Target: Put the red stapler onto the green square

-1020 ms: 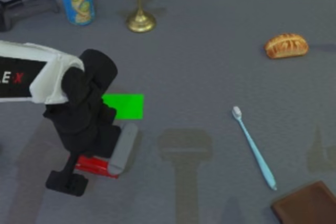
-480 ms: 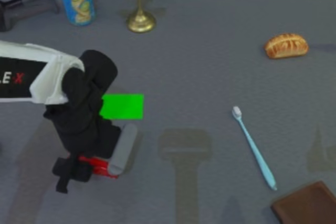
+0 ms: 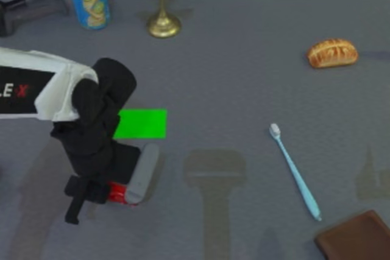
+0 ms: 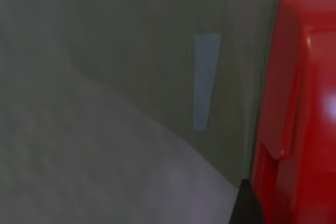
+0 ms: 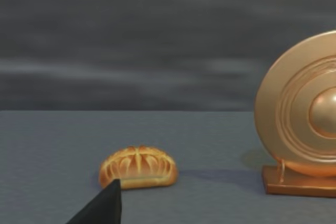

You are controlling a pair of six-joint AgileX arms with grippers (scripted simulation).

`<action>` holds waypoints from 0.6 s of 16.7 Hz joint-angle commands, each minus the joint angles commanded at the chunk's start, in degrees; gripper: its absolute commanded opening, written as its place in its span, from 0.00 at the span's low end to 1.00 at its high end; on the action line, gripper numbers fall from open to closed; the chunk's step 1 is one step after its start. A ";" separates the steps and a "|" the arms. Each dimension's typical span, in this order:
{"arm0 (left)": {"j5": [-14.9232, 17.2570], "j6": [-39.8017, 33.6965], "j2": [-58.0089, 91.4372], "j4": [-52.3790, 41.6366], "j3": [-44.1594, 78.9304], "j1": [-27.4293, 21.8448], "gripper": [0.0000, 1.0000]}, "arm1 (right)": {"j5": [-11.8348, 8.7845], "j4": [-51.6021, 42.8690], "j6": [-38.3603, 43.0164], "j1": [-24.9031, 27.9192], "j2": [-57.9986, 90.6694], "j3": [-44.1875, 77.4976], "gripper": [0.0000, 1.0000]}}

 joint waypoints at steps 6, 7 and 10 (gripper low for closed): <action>-0.01 0.08 -0.11 -0.17 0.16 0.02 0.00 | 0.00 0.00 0.00 0.00 0.00 0.00 1.00; -0.01 0.12 -0.37 -0.94 0.81 0.08 0.00 | 0.00 0.00 0.00 0.00 0.00 0.00 1.00; -0.02 -0.01 -2.59 -6.45 4.54 0.49 0.00 | 0.00 0.00 0.00 0.00 0.00 0.00 1.00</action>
